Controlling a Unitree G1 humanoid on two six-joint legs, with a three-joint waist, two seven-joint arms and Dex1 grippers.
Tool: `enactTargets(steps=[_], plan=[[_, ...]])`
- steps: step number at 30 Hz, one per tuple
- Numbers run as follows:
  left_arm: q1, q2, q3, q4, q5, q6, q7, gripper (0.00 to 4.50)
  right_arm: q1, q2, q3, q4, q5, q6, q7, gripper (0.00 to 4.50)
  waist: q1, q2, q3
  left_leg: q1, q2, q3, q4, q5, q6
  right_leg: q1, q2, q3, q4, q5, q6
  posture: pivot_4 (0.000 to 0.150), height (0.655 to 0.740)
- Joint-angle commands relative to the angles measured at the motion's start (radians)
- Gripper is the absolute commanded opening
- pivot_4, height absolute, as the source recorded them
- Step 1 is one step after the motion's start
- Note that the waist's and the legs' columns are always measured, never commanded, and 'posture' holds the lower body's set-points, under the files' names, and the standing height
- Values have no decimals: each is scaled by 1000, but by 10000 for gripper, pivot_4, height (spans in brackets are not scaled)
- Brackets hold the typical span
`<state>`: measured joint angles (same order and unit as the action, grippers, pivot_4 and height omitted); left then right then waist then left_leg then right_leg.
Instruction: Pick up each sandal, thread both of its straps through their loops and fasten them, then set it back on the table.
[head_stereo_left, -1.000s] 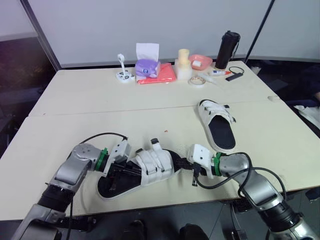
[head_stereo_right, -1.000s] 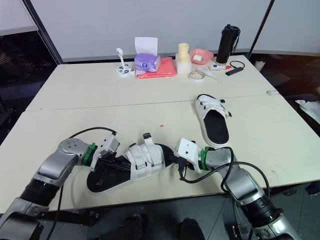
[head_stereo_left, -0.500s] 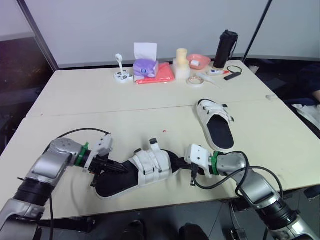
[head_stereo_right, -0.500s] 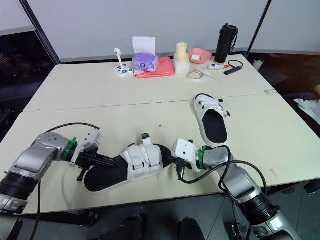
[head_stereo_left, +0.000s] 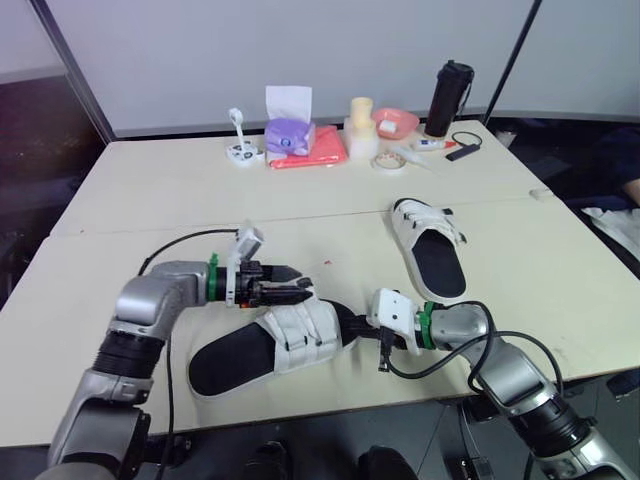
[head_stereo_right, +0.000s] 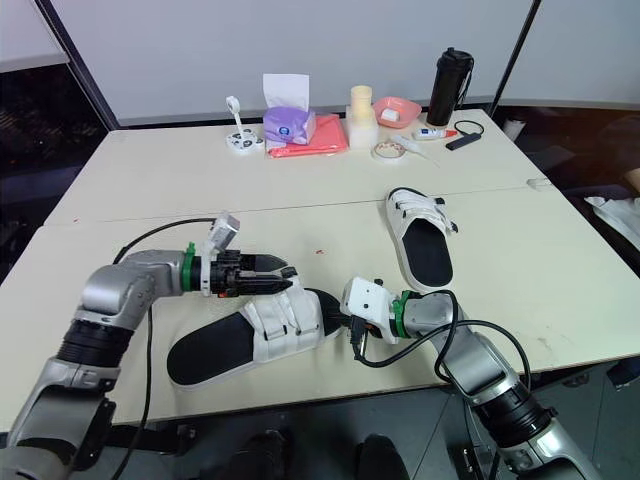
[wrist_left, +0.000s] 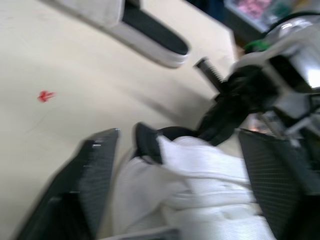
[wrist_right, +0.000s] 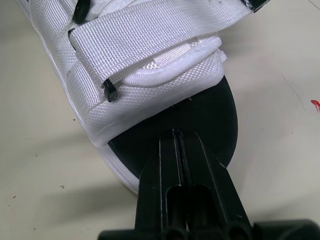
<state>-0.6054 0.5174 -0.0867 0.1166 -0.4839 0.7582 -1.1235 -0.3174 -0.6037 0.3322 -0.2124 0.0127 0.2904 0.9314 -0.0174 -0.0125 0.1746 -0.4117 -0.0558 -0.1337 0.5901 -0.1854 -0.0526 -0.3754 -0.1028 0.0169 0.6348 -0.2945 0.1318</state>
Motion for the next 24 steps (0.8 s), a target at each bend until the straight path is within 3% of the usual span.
enactTargets(steps=[1, 9, 13, 16, 17, 24], plan=[[0, -26, 11, -6, 18, -42, 56, 37568, 15, 0, 27, 0, -10, 11, 13, 0, 2, 0, 0, 0, 0, 0, 0, 0, 0, 0, 0, 0, 0, 0, 0, 1500, 7400], [28, -65, 12, -66, -24, 8, 81, 37568, 12, -1, 28, 7, -16, 5, 12, 0, 2, 0, 0, 0, 0, 0, 0, 0, 0, 0, 0, 0, 0, 0, 0, 1500, 7400], [41, -66, 12, -89, -40, 33, 89, 19594, 9, 3, 30, 13, -20, 2, 12, 0, 1, 0, 0, 0, 0, 0, 0, 0, 0, 0, 0, 0, 0, 0, 0, 1500, 7400], [45, -68, 18, -105, -51, 46, 95, 3483, 11, 2, 33, 16, -23, -4, 12, 0, 2, 0, 0, 0, 0, 0, 0, 0, 0, 0, 0, 0, 0, 0, 0, 1500, 7400], [46, -68, 20, -111, -56, 51, 97, 486, 11, 2, 33, 17, -24, -5, 12, 0, 2, 0, 0, 0, 0, 0, 0, 0, 0, 0, 0, 0, 0, 0, 0, 1500, 7400], [45, -71, 96, -191, -181, 84, 73, 486, 12, 1, 37, 25, -29, -13, 14, 0, 1, 0, 0, 0, 0, 0, 0, 0, 0, 0, 0, 0, 0, 0, 0, 1500, 7400]])
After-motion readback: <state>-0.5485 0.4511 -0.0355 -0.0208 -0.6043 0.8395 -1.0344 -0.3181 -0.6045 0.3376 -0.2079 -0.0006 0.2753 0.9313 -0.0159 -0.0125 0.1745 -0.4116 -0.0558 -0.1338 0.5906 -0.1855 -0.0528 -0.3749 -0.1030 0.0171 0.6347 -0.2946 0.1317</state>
